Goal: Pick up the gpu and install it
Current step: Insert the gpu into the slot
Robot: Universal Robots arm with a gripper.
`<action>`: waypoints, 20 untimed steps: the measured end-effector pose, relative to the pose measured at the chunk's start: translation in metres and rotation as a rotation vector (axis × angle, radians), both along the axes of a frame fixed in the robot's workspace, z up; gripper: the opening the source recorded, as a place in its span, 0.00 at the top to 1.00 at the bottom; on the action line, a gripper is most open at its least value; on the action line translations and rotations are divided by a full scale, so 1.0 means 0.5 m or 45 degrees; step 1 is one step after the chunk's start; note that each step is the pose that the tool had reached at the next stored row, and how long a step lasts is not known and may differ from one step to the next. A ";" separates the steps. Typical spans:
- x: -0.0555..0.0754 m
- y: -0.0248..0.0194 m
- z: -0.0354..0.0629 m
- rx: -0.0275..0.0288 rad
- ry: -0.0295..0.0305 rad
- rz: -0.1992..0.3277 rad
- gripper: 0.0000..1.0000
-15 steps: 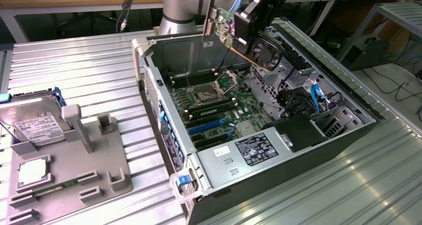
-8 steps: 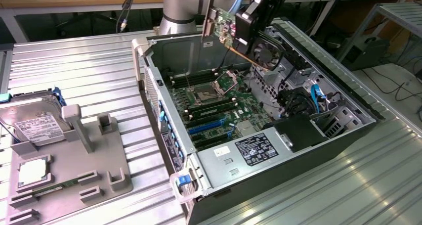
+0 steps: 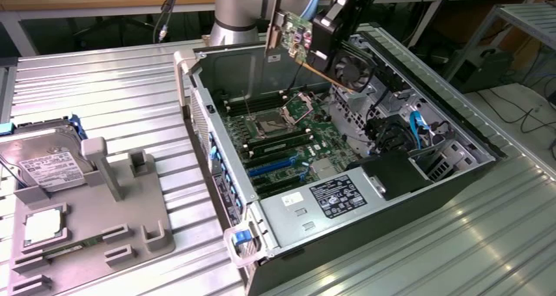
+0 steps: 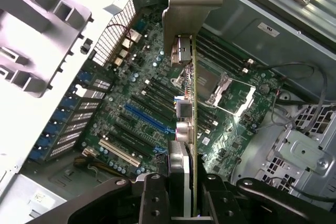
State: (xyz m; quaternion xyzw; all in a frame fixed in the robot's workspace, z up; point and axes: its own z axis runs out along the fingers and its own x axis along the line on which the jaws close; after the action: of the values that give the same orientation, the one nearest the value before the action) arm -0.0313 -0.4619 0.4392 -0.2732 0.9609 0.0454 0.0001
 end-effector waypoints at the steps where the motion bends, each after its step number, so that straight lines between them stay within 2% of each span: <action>1: 0.000 0.0000 0.000 0.0000 0.0000 0.006 0.71; 20: 0.009 -0.0004 -0.002 -0.0008 0.0013 0.161 0.71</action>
State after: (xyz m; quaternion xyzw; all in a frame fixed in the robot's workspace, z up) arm -0.0270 -0.4621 0.4382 -0.3334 0.9417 0.0452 -0.0034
